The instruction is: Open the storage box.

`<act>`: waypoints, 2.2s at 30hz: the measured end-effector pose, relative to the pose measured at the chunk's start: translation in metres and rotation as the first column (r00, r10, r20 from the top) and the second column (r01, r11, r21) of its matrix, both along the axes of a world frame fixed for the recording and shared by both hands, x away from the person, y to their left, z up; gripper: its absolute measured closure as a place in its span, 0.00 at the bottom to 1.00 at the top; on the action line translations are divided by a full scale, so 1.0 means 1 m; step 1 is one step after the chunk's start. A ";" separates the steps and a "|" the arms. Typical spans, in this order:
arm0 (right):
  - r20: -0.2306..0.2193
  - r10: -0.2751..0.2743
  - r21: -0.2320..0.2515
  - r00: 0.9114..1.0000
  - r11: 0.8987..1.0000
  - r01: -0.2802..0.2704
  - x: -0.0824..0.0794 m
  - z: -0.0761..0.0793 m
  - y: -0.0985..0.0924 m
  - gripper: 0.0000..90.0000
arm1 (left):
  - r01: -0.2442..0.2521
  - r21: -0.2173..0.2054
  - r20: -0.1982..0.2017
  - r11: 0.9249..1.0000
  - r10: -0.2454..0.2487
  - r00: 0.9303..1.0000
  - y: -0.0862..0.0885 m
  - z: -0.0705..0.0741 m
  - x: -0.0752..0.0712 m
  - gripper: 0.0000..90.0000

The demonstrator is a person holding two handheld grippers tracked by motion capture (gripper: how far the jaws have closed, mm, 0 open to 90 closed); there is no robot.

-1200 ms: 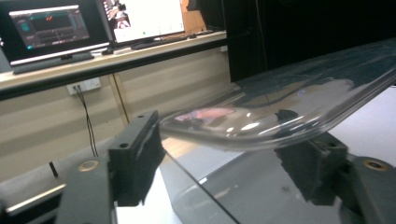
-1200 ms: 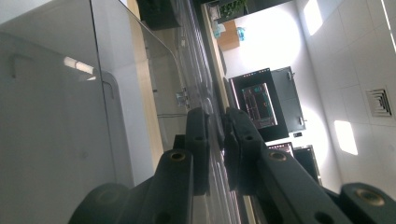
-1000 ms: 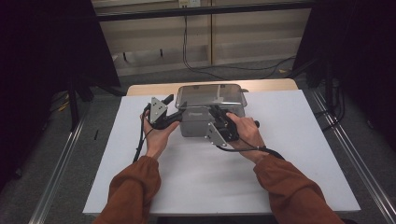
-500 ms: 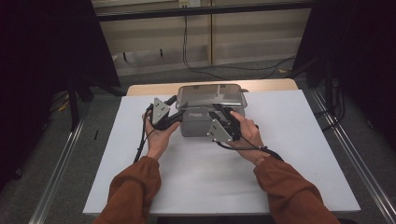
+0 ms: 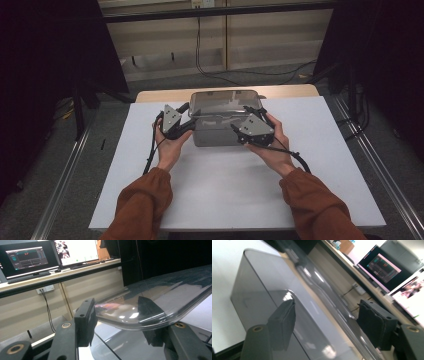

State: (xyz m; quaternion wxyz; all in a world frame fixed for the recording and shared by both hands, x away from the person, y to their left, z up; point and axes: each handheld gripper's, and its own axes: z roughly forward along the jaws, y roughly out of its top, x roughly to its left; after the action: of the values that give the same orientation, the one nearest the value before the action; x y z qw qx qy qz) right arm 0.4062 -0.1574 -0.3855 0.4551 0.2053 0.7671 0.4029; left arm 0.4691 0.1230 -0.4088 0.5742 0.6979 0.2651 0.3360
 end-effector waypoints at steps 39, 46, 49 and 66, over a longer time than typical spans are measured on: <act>-0.146 -0.031 0.369 0.989 0.926 0.084 0.050 -0.015 -0.078 0.51 | 0.006 -0.031 -0.008 1.000 -0.006 1.000 0.001 0.006 0.004 0.55; -0.126 -0.006 0.372 0.992 0.927 0.053 0.055 -0.006 -0.074 0.59 | 0.007 -0.052 -0.006 0.999 -0.007 1.000 0.002 0.009 0.007 0.55; -0.124 -0.017 0.362 0.992 0.930 0.061 0.057 -0.005 -0.073 0.62 | -0.001 -0.032 0.010 0.999 0.001 1.000 0.002 0.012 0.009 0.52; -0.121 -0.015 0.389 0.993 0.919 0.062 0.065 0.006 -0.075 0.66 | -0.008 -0.048 -0.002 0.999 0.007 1.000 -0.002 0.018 0.033 0.51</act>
State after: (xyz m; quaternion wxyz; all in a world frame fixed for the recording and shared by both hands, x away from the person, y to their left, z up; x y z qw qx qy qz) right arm 0.4713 -0.2320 -0.3791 0.3675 0.3301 0.6920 0.5265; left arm 0.5017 0.1208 -0.3905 0.5893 0.6833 0.2763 0.3310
